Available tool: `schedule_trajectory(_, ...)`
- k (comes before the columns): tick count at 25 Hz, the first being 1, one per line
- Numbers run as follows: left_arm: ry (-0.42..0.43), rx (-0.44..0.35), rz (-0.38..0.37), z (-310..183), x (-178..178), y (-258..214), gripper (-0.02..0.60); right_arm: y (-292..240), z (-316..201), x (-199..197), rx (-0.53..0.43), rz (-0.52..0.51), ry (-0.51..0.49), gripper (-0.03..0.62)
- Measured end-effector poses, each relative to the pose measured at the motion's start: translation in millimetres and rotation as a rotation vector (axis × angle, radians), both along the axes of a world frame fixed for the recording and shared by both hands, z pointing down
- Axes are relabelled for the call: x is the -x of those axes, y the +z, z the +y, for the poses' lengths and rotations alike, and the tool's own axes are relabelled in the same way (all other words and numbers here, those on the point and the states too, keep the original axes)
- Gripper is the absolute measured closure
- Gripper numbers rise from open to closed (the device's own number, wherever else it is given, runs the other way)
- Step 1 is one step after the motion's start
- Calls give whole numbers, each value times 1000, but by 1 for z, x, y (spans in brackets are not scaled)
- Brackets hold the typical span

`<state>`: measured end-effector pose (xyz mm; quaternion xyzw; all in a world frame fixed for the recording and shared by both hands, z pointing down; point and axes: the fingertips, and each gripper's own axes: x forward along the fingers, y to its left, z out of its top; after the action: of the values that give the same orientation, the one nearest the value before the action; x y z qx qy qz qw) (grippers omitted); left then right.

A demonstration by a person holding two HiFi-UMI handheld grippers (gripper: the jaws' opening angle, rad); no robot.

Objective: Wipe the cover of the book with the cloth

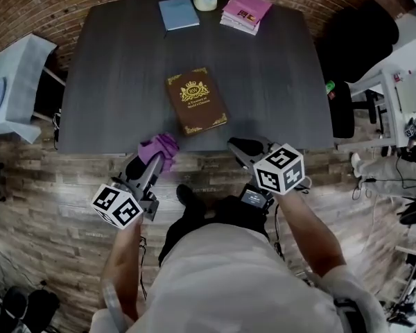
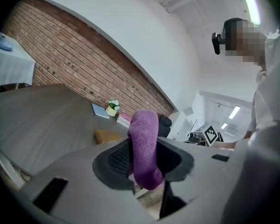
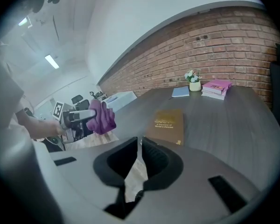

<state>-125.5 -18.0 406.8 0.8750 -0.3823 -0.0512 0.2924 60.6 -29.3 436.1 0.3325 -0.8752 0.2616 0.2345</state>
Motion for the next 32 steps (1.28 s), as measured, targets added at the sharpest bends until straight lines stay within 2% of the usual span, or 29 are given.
schedule_trajectory(8,10,18,-50,-34,7,26,454,25,-39,14,-7,134,-66,557)
schedule_trajectory(21,-82,81,-186,-86,5,72,453,91,-96,18,39,337,-265,563)
schedule_trajectory(32,-100,118,-263,-134,-1,100,453,126,-119,25,38,507,-416,572)
